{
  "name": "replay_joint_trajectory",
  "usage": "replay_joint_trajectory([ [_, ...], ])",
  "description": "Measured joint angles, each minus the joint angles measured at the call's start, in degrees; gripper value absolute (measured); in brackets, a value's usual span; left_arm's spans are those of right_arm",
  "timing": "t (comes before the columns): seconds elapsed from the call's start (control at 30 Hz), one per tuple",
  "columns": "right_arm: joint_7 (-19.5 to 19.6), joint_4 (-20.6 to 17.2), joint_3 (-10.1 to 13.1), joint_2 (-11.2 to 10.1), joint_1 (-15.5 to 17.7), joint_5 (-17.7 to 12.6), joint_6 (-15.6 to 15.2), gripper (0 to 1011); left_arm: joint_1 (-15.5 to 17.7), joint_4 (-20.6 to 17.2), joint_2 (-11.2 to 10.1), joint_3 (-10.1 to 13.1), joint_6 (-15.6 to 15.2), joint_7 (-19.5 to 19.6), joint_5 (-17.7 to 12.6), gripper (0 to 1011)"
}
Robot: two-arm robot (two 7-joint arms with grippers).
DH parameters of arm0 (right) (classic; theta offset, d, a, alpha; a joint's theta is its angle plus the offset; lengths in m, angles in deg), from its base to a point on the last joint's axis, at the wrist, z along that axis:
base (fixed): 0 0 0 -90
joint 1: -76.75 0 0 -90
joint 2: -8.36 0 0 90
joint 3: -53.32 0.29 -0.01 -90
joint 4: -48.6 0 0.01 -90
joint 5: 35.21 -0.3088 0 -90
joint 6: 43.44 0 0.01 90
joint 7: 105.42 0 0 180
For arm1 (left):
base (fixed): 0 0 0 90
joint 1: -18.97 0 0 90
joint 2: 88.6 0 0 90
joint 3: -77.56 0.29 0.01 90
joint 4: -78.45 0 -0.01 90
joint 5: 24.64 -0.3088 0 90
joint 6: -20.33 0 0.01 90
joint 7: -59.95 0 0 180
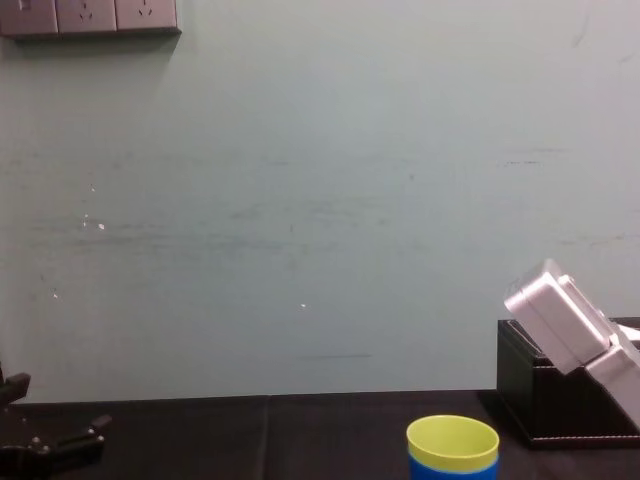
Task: Stack the three plastic cups sequentially using one hand.
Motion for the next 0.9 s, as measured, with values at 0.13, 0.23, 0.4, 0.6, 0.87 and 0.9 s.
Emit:
replay_joint_trajectory([
  [0.13, 0.0, 0.0, 0.0, 0.0, 0.0, 0.0, 0.0, 842, 0.0, 0.0, 0.0, 0.0, 0.0, 0.0, 0.0, 1011],
  [0.23, 0.0, 0.0, 0.0, 0.0, 0.0, 0.0, 0.0, 781, 0.0, 0.0, 0.0, 0.0, 0.0, 0.0, 0.0, 1011],
  [0.4, 0.0, 0.0, 0.0, -0.1, 0.0, -0.1, 0.0, 747, 0.0, 0.0, 0.0, 0.0, 0.0, 0.0, 0.0, 1011],
  [0.6, 0.0, -0.1, 0.0, -0.1, 0.0, -0.1, 0.0, 735, 0.0, 0.0, 0.0, 0.0, 0.0, 0.0, 0.0, 1011],
  [0.87, -0.1, -0.1, 0.0, -0.1, 0.0, -0.1, 0.0, 735, 0.0, 0.0, 0.0, 0.0, 0.0, 0.0, 0.0, 1011],
  [0.9, -0.1, -0.1, 0.0, -0.1, 0.0, -0.1, 0.0, 735, 0.0, 0.0, 0.0, 0.0, 0.0, 0.0, 0.0, 1011],
])
